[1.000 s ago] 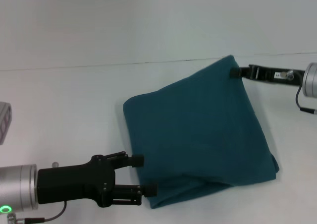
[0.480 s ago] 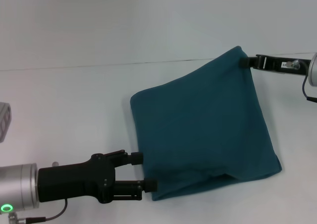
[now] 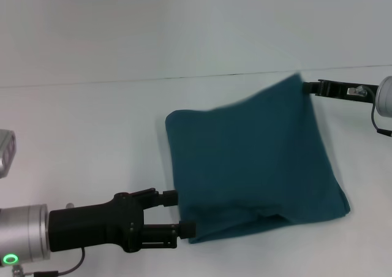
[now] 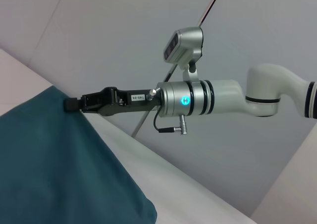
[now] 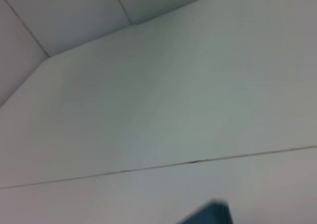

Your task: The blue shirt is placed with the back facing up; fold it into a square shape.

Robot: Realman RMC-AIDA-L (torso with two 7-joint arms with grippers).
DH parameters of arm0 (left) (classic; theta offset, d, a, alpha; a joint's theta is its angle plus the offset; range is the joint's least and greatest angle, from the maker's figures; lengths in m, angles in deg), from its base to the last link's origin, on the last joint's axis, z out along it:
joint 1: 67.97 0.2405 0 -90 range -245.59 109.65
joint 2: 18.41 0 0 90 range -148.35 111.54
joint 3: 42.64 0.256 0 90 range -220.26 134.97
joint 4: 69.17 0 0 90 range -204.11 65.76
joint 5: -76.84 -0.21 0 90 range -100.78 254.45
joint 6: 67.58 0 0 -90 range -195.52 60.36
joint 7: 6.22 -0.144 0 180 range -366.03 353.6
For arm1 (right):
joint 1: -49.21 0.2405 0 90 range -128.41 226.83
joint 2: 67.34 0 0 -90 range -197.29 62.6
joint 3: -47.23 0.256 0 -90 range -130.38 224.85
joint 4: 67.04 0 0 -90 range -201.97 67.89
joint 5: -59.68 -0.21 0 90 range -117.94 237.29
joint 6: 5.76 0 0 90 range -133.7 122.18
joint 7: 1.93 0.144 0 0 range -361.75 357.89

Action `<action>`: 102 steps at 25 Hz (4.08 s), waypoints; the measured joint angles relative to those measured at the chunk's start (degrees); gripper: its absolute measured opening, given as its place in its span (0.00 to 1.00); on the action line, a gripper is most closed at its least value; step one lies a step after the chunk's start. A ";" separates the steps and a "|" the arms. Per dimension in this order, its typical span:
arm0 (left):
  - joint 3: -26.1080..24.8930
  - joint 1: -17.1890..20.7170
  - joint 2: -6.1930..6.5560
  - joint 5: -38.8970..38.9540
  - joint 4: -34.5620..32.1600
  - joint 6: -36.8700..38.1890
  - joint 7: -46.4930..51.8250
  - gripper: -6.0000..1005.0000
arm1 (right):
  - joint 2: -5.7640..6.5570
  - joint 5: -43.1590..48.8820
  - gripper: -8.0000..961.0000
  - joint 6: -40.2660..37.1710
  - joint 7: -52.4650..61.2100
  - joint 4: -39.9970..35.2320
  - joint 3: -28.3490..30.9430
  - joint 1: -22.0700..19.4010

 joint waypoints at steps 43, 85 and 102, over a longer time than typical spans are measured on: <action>0.62 -0.45 -0.22 -0.63 1.23 -2.95 -0.50 0.94 | 2.25 2.84 0.67 -22.53 3.89 -0.53 -0.50 -10.48; 0.18 -0.54 -0.35 -0.65 1.23 -4.32 0.03 0.94 | 3.36 3.12 0.02 -30.49 2.46 -6.85 8.96 -14.35; 0.18 -0.85 -0.26 -0.64 1.32 -6.61 1.72 0.94 | 1.43 3.50 0.15 -22.25 1.01 -7.20 12.25 -14.38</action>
